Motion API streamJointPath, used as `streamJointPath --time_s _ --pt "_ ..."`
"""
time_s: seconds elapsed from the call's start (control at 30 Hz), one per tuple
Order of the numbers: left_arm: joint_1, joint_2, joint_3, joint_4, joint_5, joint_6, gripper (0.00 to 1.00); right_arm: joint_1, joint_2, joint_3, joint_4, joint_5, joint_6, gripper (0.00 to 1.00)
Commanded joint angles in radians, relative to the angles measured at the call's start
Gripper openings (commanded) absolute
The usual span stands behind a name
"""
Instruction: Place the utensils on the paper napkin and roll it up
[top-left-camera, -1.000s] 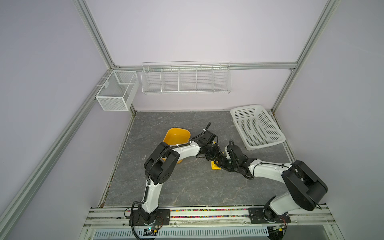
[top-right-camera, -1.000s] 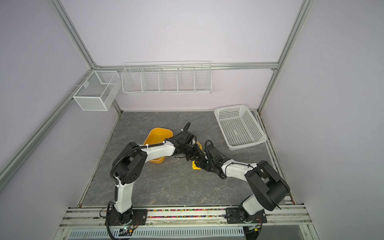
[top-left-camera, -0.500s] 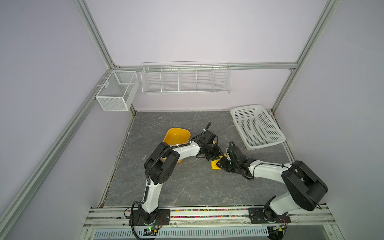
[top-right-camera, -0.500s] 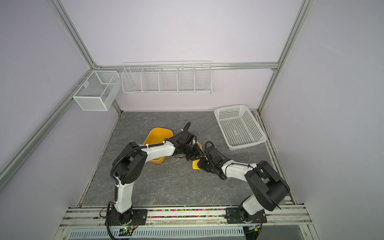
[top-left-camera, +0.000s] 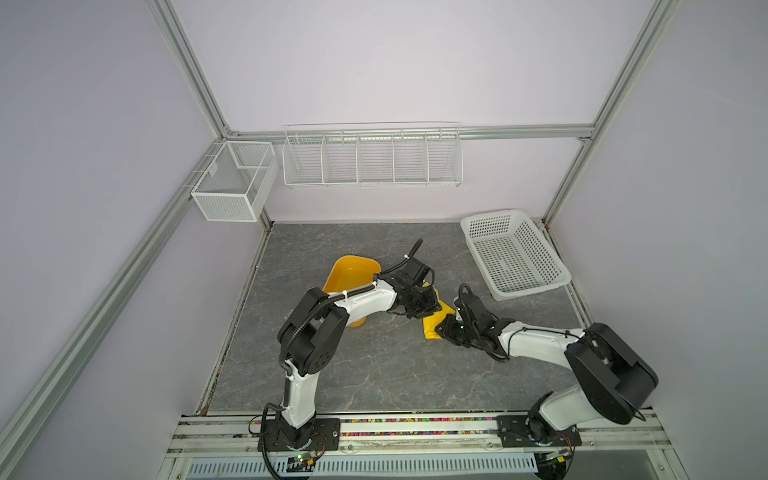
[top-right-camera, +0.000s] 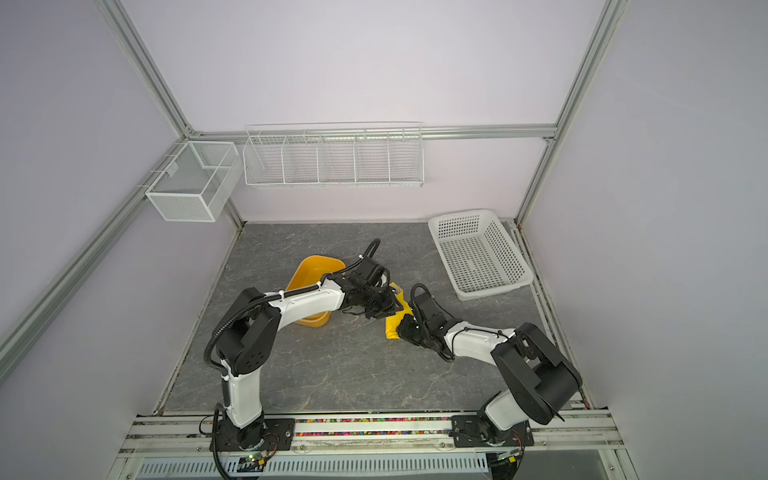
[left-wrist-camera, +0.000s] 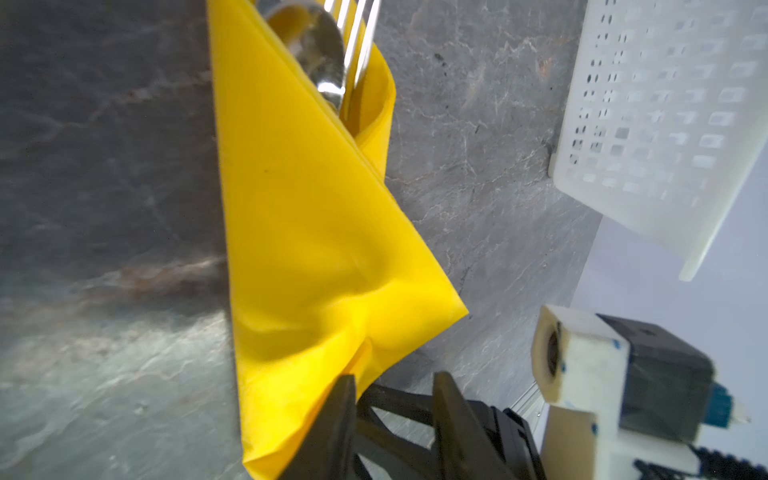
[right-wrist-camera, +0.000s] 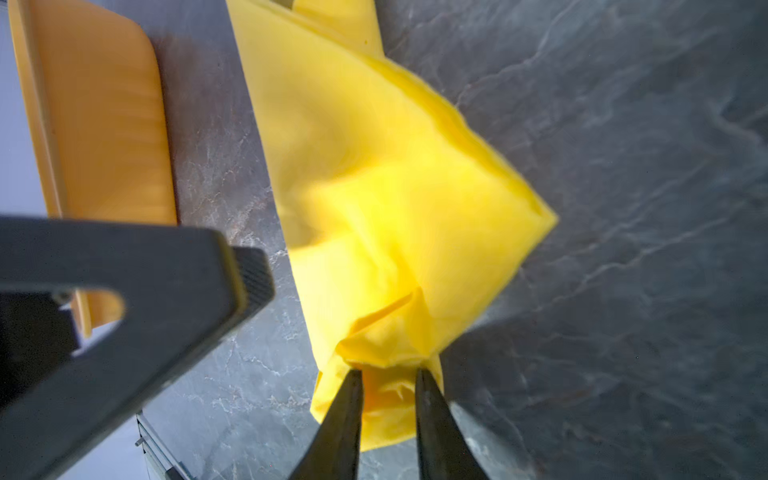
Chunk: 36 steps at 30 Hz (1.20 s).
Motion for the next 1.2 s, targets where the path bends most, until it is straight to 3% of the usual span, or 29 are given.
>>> streamJointPath --time_s 0.0,0.1,0.43,0.73,1.17 --pt "0.000 -0.002 -0.021 -0.036 -0.024 0.023 0.17 0.006 -0.015 -0.026 -0.017 0.015 0.026 0.26" --pt "-0.001 0.026 -0.034 -0.005 0.016 0.008 0.08 0.006 -0.023 -0.029 -0.015 0.015 0.024 0.27" --pt "-0.001 0.077 -0.038 -0.011 0.016 0.004 0.04 0.005 -0.084 -0.029 -0.026 0.015 0.027 0.31" --pt "-0.001 0.078 -0.048 0.010 0.030 0.001 0.03 -0.009 -0.127 -0.011 -0.041 0.011 0.038 0.53" --pt "-0.003 0.078 -0.054 0.032 0.039 -0.011 0.03 -0.060 -0.055 0.008 0.054 0.029 0.162 0.53"
